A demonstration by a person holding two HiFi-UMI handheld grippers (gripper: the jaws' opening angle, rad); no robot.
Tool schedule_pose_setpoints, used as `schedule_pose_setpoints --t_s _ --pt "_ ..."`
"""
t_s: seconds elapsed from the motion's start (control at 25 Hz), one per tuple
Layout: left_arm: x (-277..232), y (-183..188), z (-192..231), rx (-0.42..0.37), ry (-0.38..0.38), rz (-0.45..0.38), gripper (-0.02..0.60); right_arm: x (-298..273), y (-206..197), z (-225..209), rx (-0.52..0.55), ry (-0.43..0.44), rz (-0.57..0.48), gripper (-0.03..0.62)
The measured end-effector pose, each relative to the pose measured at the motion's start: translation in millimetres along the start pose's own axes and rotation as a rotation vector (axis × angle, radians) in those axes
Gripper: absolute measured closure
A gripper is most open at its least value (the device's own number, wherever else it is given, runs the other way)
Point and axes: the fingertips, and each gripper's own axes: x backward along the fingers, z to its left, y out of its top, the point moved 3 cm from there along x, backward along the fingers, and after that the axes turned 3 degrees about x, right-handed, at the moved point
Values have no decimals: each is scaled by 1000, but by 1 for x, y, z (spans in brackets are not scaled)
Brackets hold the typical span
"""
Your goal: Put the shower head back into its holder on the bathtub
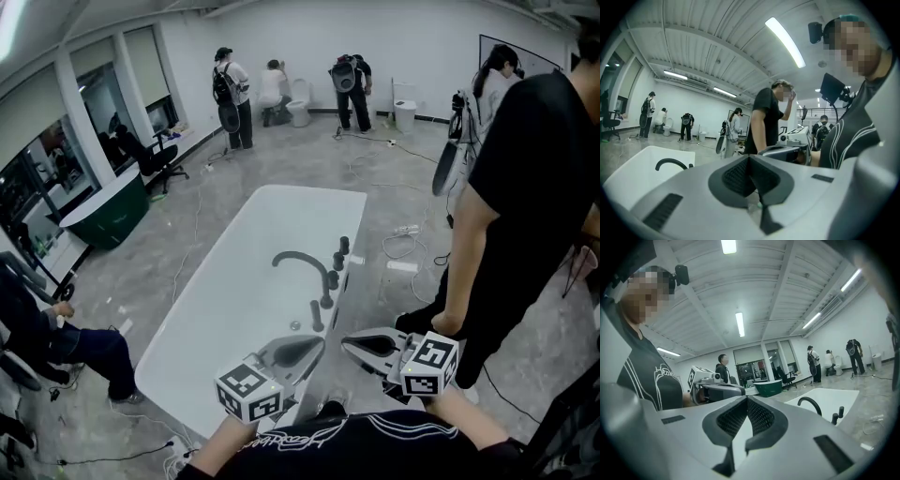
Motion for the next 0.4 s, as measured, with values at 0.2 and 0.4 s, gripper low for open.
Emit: schedule_pose_setpoints --t_s 0.2,0.4 --pt "2 1 -4 -12 6 0 577 2 4 2 14 1 -17 580" --pt "-4 4 -16 -16 8 -2 577 15 6 3 20 2 -25 580"
